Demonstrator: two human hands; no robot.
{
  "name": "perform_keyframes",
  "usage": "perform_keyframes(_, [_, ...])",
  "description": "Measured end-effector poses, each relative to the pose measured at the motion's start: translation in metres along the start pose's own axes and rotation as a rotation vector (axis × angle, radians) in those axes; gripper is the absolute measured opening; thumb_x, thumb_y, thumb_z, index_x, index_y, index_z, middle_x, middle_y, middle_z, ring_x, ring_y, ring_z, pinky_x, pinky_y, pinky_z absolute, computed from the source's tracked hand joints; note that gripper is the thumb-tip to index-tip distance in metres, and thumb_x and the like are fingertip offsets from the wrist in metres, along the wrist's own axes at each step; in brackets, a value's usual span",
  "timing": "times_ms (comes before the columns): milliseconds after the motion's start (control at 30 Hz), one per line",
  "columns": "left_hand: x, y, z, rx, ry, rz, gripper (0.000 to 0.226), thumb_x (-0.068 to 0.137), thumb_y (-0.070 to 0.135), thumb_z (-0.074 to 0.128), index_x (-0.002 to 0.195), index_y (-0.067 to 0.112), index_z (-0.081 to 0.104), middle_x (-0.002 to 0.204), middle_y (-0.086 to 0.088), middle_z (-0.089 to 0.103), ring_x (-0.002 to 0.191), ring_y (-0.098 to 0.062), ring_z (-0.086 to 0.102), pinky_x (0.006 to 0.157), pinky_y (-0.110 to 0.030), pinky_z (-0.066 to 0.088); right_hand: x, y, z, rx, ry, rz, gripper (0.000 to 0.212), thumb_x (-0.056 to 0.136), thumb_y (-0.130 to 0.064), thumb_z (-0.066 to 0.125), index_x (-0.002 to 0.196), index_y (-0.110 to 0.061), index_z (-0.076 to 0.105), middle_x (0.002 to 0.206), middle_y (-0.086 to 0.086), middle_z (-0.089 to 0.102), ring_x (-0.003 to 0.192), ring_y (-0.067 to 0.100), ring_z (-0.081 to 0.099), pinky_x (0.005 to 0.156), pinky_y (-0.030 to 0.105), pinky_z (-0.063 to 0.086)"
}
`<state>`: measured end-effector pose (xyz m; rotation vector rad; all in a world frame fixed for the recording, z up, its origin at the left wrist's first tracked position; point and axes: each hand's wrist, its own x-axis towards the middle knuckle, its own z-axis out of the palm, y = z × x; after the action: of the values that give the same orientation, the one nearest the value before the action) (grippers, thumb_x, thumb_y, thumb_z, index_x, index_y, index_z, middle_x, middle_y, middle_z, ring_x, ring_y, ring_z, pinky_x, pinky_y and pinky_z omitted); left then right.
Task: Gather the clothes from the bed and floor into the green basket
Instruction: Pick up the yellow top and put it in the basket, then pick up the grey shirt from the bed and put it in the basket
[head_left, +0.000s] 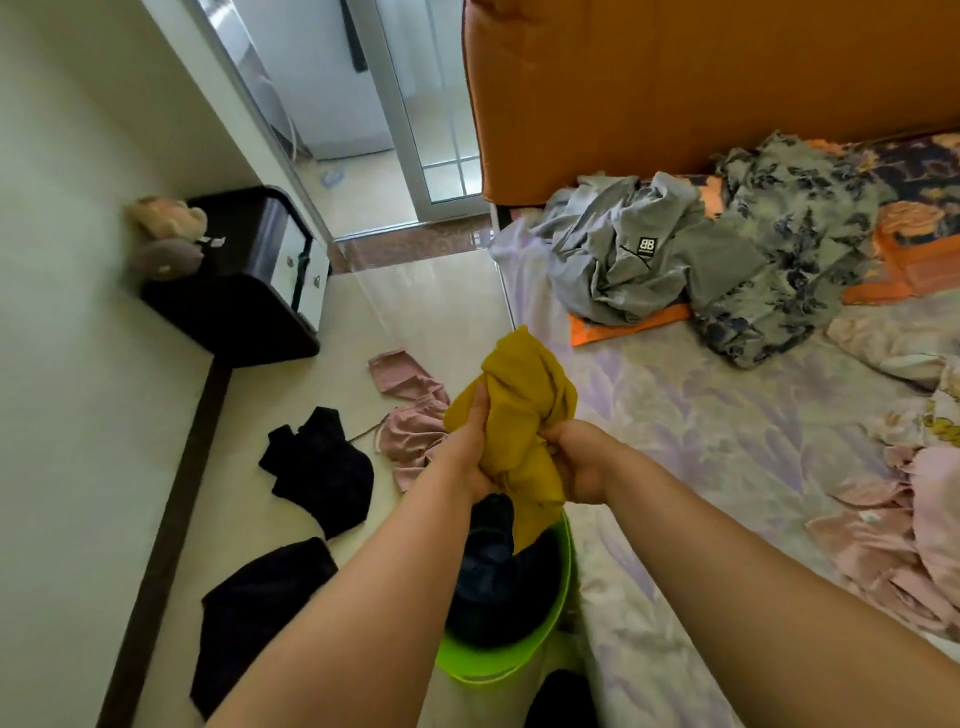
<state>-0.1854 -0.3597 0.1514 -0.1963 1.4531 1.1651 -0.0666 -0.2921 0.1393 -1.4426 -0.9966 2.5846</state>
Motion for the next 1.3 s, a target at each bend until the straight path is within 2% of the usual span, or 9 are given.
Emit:
perform_keyframes(67, [0.002, -0.005, -0.017, -0.042, 0.061, 0.070, 0.050, 0.080, 0.055, 0.067, 0.113, 0.017, 0.064, 0.110, -0.015, 0.069, 0.103, -0.033, 0.065, 0.092, -0.052, 0.051, 0.004, 0.006, 0.013, -0.082, 0.011, 0.046, 0.021, 0.096, -0.018, 0.049, 0.097, -0.003, 0.063, 0.089, 0.018, 0.065, 0.077, 0.031, 0.063, 0.063, 0.038, 0.057])
perform_keyframes(167, [0.029, -0.015, -0.049, -0.098, 0.205, 0.083, 0.084, 0.049, 0.058, 0.083, 0.121, 0.019, 0.064, 0.111, -0.014, 0.070, 0.101, -0.033, 0.068, 0.088, -0.053, 0.054, 0.020, 0.022, 0.027, -0.160, 0.161, 0.028, 0.023, 0.096, -0.019, 0.054, 0.110, -0.002, 0.060, 0.087, 0.016, 0.063, 0.072, 0.027, 0.060, 0.067, 0.039, 0.052])
perform_keyframes(267, [0.026, -0.023, -0.066, -0.153, 0.231, 0.042, 0.061, 0.072, 0.051, 0.077, 0.121, 0.021, 0.059, 0.114, -0.011, 0.067, 0.103, -0.031, 0.064, 0.081, -0.048, 0.055, 0.030, 0.037, 0.030, -0.215, 0.269, 0.008, 0.029, 0.094, -0.011, 0.055, 0.121, 0.000, 0.057, 0.107, 0.021, 0.063, 0.085, 0.028, 0.059, 0.078, 0.040, 0.050])
perform_keyframes(333, [0.021, -0.032, -0.077, -0.121, 0.252, -0.039, 0.072, 0.073, 0.054, 0.075, 0.133, 0.024, 0.048, 0.127, -0.010, 0.059, 0.112, -0.034, 0.060, 0.080, -0.050, 0.052, 0.034, 0.047, 0.029, -0.259, 0.249, 0.040, 0.025, 0.095, -0.008, 0.052, 0.119, -0.003, 0.057, 0.112, 0.019, 0.062, 0.096, 0.028, 0.058, 0.085, 0.042, 0.050])
perform_keyframes(533, [0.016, -0.046, -0.073, 0.034, 0.281, -0.150, 0.057, 0.098, 0.032, 0.053, 0.148, 0.013, 0.032, 0.152, -0.013, 0.035, 0.139, -0.034, 0.035, 0.110, -0.050, 0.030, 0.031, 0.054, 0.017, -0.380, 0.253, 0.068, 0.041, 0.095, -0.015, 0.054, 0.134, -0.005, 0.049, 0.137, 0.012, 0.052, 0.128, 0.032, 0.050, 0.094, 0.038, 0.047])
perform_keyframes(900, [0.039, -0.016, 0.022, 0.233, 0.136, -0.071, 0.060, 0.094, 0.030, 0.058, 0.146, 0.010, 0.034, 0.150, -0.014, 0.037, 0.139, -0.032, 0.032, 0.110, -0.044, 0.028, 0.000, 0.000, -0.022, -0.277, 0.274, 0.007, 0.036, 0.101, -0.012, 0.040, 0.136, -0.004, 0.047, 0.133, 0.017, 0.057, 0.128, 0.031, 0.050, 0.106, 0.043, 0.040])
perform_keyframes(1067, [0.044, 0.016, 0.076, 0.381, 0.019, -0.020, 0.058, 0.087, 0.034, 0.067, 0.136, 0.010, 0.047, 0.122, -0.007, 0.049, 0.100, -0.023, 0.048, 0.088, -0.037, 0.036, -0.009, -0.046, -0.053, -0.225, 0.334, -0.069, 0.028, 0.099, -0.017, 0.044, 0.125, -0.014, 0.055, 0.118, 0.010, 0.064, 0.111, 0.024, 0.057, 0.091, 0.037, 0.044])
perform_keyframes(1200, [0.071, 0.053, 0.128, 0.473, -0.033, 0.007, 0.064, 0.085, 0.037, 0.069, 0.139, 0.013, 0.046, 0.139, -0.008, 0.048, 0.128, -0.026, 0.045, 0.093, -0.041, 0.040, 0.000, -0.096, -0.082, -0.182, 0.370, -0.132, 0.022, 0.099, -0.018, 0.045, 0.119, -0.017, 0.054, 0.110, 0.007, 0.063, 0.101, 0.020, 0.057, 0.090, 0.036, 0.043])
perform_keyframes(1300, [0.098, 0.080, 0.163, 0.530, -0.054, 0.003, 0.062, 0.083, 0.039, 0.069, 0.137, 0.016, 0.048, 0.135, -0.011, 0.050, 0.120, -0.028, 0.049, 0.094, -0.042, 0.043, 0.021, -0.130, -0.097, -0.177, 0.420, -0.148, 0.025, 0.099, -0.021, 0.045, 0.121, -0.018, 0.055, 0.110, 0.007, 0.064, 0.105, 0.022, 0.058, 0.092, 0.039, 0.044])
